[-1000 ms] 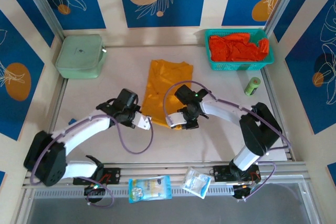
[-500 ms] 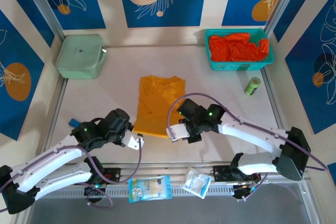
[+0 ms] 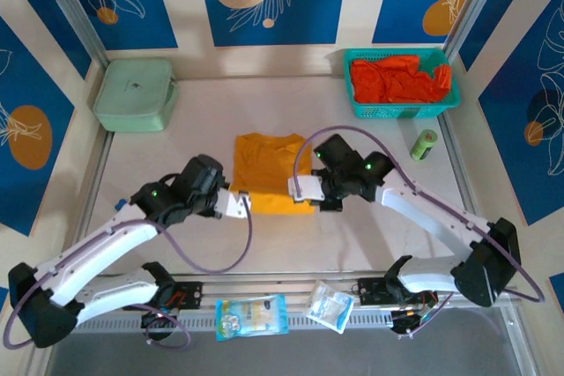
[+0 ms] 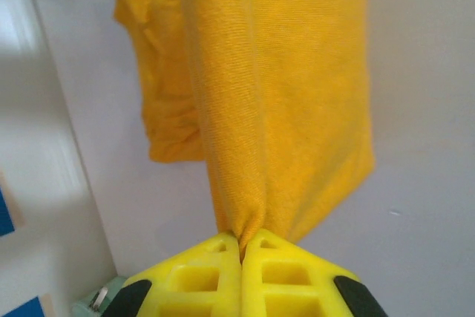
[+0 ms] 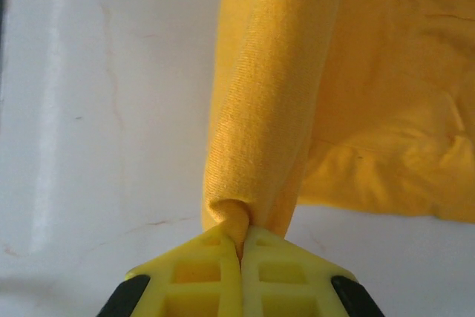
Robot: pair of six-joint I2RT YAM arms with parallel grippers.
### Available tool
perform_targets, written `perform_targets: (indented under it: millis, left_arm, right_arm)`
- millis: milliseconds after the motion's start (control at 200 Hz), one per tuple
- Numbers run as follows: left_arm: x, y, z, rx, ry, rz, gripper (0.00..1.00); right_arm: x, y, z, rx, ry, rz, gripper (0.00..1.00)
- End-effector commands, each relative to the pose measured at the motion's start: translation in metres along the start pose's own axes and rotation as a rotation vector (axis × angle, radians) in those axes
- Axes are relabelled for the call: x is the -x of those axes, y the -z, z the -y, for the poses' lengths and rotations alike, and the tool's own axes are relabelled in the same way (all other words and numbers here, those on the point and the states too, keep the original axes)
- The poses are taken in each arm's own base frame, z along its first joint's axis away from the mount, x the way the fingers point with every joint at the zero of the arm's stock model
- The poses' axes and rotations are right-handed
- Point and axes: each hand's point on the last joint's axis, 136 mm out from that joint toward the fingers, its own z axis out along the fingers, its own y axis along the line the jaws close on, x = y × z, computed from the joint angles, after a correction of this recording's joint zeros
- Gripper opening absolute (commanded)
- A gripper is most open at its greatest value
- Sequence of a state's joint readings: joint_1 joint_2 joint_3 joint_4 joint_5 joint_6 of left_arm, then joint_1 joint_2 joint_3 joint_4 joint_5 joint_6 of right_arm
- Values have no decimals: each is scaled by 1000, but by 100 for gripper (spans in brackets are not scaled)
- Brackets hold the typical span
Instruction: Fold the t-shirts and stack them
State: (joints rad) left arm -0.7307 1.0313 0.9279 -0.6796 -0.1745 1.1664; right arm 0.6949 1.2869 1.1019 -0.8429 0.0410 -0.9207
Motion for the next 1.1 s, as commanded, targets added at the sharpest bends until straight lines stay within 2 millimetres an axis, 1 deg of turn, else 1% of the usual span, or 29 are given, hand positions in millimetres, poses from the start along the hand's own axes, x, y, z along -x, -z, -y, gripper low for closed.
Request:
perform_targets:
  millis: [0,155,290,435,595,690,851,946,1096]
  left_arm:
    - [10,-2,-46,68,19,68,0]
    - [1,-23,-70,45,36,57,0]
    - [-11,-45,-90,57,80,56,0]
    - [-31,-74,-101,39,117,18,0]
    - [-49,-109,-108,24,142,-1,0]
    - [-56,-129,-112,34,148,-6,0]
    - [-57,-156,-120,62,151,31,0]
    - [-62,-172,-123,69,162,24,0]
    - [-69,-192,-120,54,166,2,0]
  right_arm:
    - [8,5,21,17,18,64,0]
    - [2,-1,63,8,-32,90,0]
    - [-6,-16,102,-6,-79,94,0]
    - [-16,-35,143,-25,-137,74,0]
    - [-33,-60,176,-40,-208,31,0]
    - [-45,-75,191,-57,-253,7,0]
    - [-64,-99,209,-97,-302,-32,0]
    - [-74,-111,216,-107,-339,-38,0]
    - [-82,-130,220,-106,-365,-36,0]
